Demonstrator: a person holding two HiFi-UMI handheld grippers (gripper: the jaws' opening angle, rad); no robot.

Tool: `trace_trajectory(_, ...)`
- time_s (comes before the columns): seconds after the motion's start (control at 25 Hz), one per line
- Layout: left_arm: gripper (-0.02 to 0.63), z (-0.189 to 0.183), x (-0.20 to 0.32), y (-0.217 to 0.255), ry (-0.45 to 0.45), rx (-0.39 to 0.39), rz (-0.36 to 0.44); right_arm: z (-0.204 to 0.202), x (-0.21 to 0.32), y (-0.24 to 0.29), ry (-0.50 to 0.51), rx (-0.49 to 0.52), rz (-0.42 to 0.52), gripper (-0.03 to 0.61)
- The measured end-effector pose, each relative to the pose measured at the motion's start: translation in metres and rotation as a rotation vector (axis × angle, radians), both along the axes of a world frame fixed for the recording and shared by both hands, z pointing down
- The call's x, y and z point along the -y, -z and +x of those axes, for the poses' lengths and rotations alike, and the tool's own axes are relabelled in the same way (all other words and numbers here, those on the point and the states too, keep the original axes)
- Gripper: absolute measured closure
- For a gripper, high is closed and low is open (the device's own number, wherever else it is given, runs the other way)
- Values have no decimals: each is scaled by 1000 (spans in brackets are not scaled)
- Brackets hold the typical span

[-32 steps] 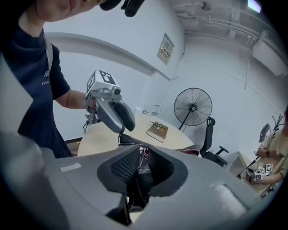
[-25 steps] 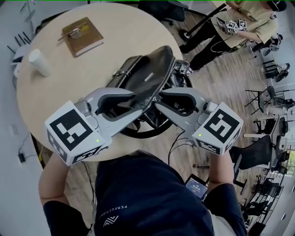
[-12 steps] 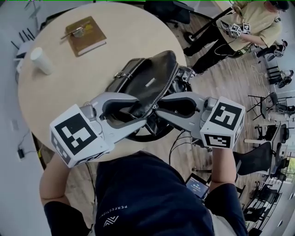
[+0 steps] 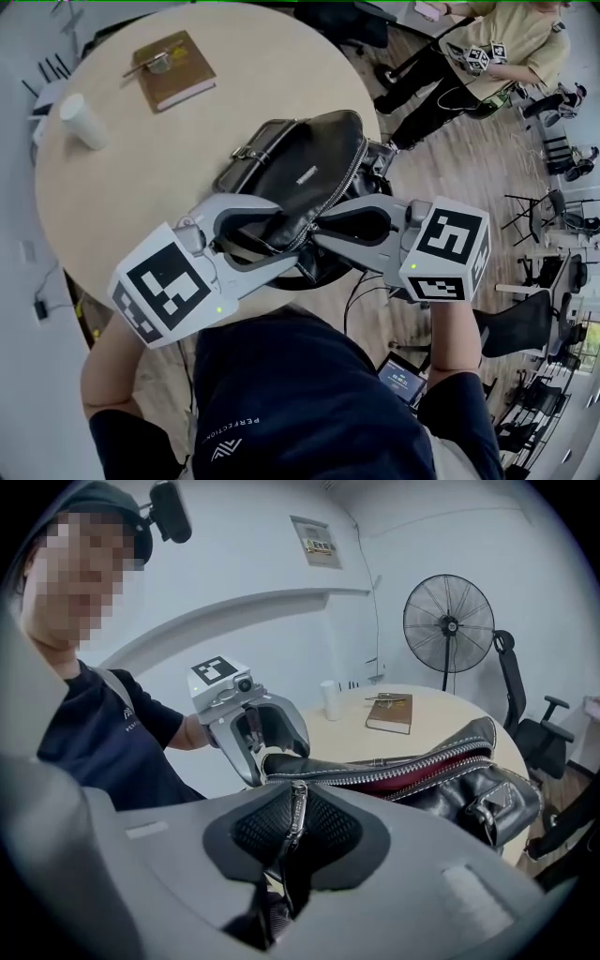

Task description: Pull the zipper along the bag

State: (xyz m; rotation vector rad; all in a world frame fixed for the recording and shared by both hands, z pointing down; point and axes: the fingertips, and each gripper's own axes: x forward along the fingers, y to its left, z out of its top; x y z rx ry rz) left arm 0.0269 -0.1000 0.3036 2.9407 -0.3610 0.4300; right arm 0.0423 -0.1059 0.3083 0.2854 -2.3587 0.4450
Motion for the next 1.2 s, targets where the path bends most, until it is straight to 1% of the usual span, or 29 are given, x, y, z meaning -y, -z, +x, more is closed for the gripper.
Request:
trace_trajectory(0.12, 385, 1, 2, -4, 9, 26, 34, -1, 1, 3, -7, -26, 67, 523)
trace_trajectory(0.24, 390, 1, 2, -3, 13, 22, 33, -2, 1, 6, -14, -68, 151, 525)
trace_trajectory(0.32, 394, 1, 3, -2, 16, 17, 34, -1, 0, 9, -2, -122, 229, 528)
trace_trajectory(0.4, 397, 2, 3, -1, 17, 14, 35, 0, -1, 10, 20, -199, 313, 530)
trace_trajectory(0.44, 398, 2, 3, -1, 17, 12, 34, 0, -2, 11, 23, -230, 347, 531)
trace_trajectory(0.52, 402, 1, 4, -1, 17, 5, 29, -1, -2, 12, 18, -261, 393, 532)
trace_trajectory(0.64, 407, 1, 5, -2, 7, -1, 20, -1, -3, 14, 7, -261, 409, 535)
trace_trajectory(0.96, 414, 2, 4, -2, -9, -10, -2, 1, -6, 16, -12, -213, 386, 540)
trace_trajectory(1.08, 417, 2, 3, -2, -7, -15, -9, 0, -6, 20, -34, -172, 392, 544)
trace_trajectory(1.12, 419, 2, 4, -1, -7, -16, -11, 0, -6, 22, -43, -154, 392, 562)
trace_trajectory(1.2, 423, 2, 4, -1, -6, -14, -13, 0, -5, 23, -47, -140, 388, 563)
